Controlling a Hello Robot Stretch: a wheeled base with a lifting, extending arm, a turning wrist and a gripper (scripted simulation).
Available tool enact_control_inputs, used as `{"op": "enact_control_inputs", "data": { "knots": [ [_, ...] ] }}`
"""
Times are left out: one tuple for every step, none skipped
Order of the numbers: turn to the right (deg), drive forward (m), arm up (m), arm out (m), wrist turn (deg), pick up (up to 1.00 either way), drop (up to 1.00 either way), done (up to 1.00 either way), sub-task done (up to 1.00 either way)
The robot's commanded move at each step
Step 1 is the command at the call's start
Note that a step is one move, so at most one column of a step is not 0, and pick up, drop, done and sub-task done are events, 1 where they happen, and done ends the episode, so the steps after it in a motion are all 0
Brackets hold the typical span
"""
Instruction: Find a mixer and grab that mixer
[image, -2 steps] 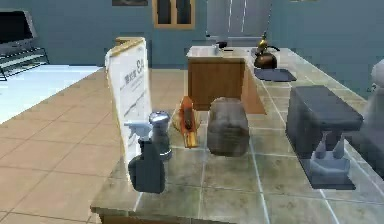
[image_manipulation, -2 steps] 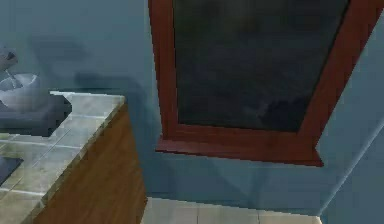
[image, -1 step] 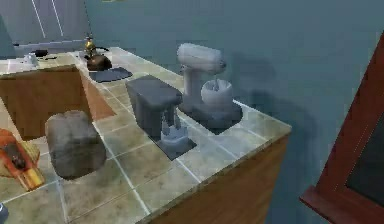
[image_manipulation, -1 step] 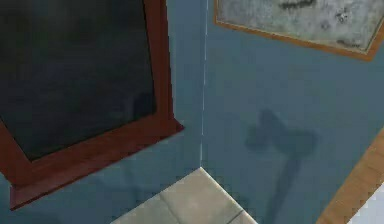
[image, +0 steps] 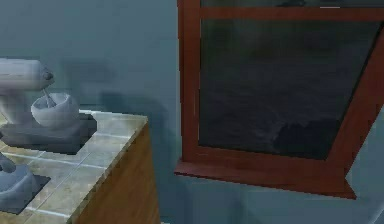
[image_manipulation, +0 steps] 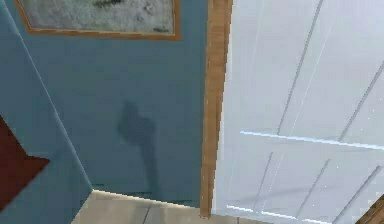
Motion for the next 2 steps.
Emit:
{"op": "enact_control_inputs", "data": {
  "knots": [
    [0.0, 0.30, 0.00, 0.00, 0.0, 0.00, 0.00, 0.00, 0.00],
    [-45.0, 0.00, 0.00, 0.00, 0.0, 0.00, 0.00, 0.00, 0.00]
  ]
}}
